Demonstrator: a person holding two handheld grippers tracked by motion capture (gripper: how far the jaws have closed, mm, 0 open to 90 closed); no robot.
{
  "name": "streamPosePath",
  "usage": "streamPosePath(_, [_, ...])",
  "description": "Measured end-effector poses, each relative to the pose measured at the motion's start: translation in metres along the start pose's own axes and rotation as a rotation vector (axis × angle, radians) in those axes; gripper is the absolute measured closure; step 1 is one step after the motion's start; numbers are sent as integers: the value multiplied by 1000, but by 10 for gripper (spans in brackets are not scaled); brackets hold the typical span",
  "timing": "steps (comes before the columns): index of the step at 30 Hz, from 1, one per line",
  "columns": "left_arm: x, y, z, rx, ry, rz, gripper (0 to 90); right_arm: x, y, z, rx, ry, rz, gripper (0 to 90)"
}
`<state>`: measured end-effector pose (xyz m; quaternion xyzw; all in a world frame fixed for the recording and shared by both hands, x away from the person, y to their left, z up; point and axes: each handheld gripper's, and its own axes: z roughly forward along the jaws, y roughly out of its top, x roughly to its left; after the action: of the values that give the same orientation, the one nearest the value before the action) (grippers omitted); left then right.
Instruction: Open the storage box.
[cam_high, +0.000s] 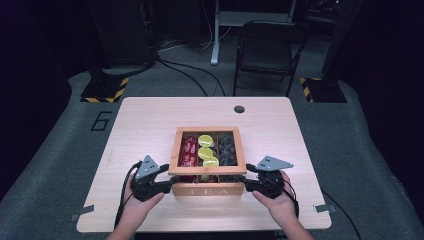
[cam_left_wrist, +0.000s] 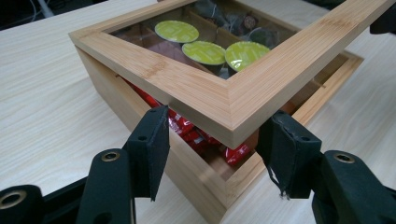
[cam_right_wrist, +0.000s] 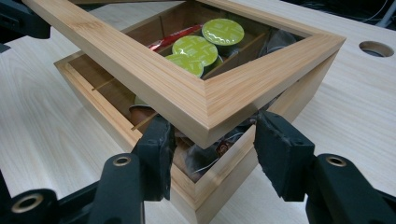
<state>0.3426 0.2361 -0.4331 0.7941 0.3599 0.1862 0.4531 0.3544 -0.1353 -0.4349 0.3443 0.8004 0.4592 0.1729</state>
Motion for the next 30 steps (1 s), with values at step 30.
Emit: streamPosePath(30, [15,64,-16,-53,20,10,443,-6,72,-18,-33,-50,-64,435])
